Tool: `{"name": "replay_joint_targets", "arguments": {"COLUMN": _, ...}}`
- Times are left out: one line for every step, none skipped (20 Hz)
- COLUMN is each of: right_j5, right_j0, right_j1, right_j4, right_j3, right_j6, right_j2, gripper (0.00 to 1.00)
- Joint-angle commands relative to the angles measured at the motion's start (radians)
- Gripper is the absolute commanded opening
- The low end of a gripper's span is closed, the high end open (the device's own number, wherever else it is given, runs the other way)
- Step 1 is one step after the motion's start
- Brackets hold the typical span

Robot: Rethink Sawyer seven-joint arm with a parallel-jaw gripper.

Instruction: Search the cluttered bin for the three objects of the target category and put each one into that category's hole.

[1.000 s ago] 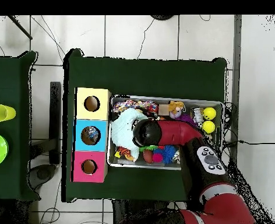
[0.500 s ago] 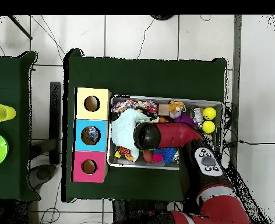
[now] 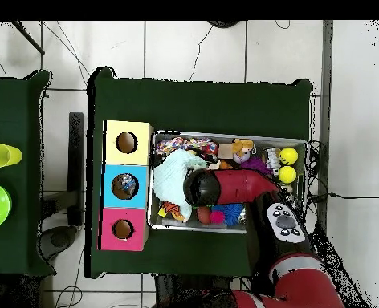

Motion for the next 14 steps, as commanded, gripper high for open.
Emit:
{"name": "replay_joint_targets", "arguments": {"right_j5": 0.008, "right_j0": -0.010, "right_j1": 0.025, "right_j4": -0.055, "right_j3": 0.068, "right_j6": 0.008, "right_j2": -0.032, "gripper": 0.00}}
{"name": "replay_joint_targets", "arguments": {"right_j5": 0.019, "right_j0": -0.018, "right_j1": 0.020, "right_j4": -0.046, "right_j3": 0.069, "right_j6": 0.009, "right_j2": -0.031, "gripper": 0.00}}
{"name": "replay_joint_targets", "arguments": {"right_j5": 0.039, "right_j0": -0.026, "right_j1": 0.009, "right_j4": -0.039, "right_j3": 0.063, "right_j6": 0.004, "right_j2": -0.034, "gripper": 0.00}}
{"name": "replay_joint_targets", "arguments": {"right_j5": 0.054, "right_j0": -0.033, "right_j1": 0.002, "right_j4": -0.034, "right_j3": 0.060, "right_j6": -0.002, "right_j2": -0.034, "gripper": 0.00}}
{"name": "replay_joint_targets", "arguments": {"right_j5": 0.096, "right_j0": -0.043, "right_j1": -0.004, "right_j4": -0.025, "right_j3": 0.040, "right_j6": -0.022, "right_j2": -0.031, "gripper": 0.00}}
{"name": "replay_joint_targets", "arguments": {"right_j5": 0.119, "right_j0": -0.050, "right_j1": -0.010, "right_j4": -0.021, "right_j3": 0.031, "right_j6": -0.037, "right_j2": -0.028, "gripper": 0.00}}
{"name": "replay_joint_targets", "arguments": {"right_j5": 0.163, "right_j0": -0.058, "right_j1": -0.025, "right_j4": -0.017, "right_j3": 0.012, "right_j6": -0.067, "right_j2": -0.021, "gripper": 0.00}}
{"name": "replay_joint_targets", "arguments": {"right_j5": 0.186, "right_j0": -0.063, "right_j1": -0.034, "right_j4": -0.014, "right_j3": 0.004, "right_j6": -0.081, "right_j2": -0.019, "gripper": 0.00}}
{"name": "replay_joint_targets", "arguments": {"right_j5": 0.220, "right_j0": -0.074, "right_j1": -0.045, "right_j4": -0.011, "right_j3": -0.015, "right_j6": -0.107, "right_j2": -0.009, "gripper": 0.00}}
{"name": "replay_joint_targets", "arguments": {"right_j5": 0.239, "right_j0": -0.084, "right_j1": -0.053, "right_j4": -0.010, "right_j3": -0.025, "right_j6": -0.127, "right_j2": -0.001, "gripper": 0.00}}
{"name": "replay_joint_targets", "arguments": {"right_j5": 0.259, "right_j0": -0.095, "right_j1": -0.061, "right_j4": -0.010, "right_j3": -0.034, "right_j6": -0.147, "right_j2": 0.007, "gripper": 0.00}}
{"name": "replay_joint_targets", "arguments": {"right_j5": 0.269, "right_j0": -0.102, "right_j1": -0.069, "right_j4": -0.012, "right_j3": -0.036, "right_j6": -0.159, "right_j2": 0.012, "gripper": 0.00}}
{"name": "replay_joint_targets", "arguments": {"right_j5": 0.291, "right_j0": -0.114, "right_j1": -0.089, "right_j4": -0.021, "right_j3": -0.045, "right_j6": -0.190, "right_j2": 0.017, "gripper": 0.00}}
{"name": "replay_joint_targets", "arguments": {"right_j5": 0.301, "right_j0": -0.123, "right_j1": -0.102, "right_j4": -0.028, "right_j3": -0.047, "right_j6": -0.205, "right_j2": 0.021, "gripper": 0.00}}
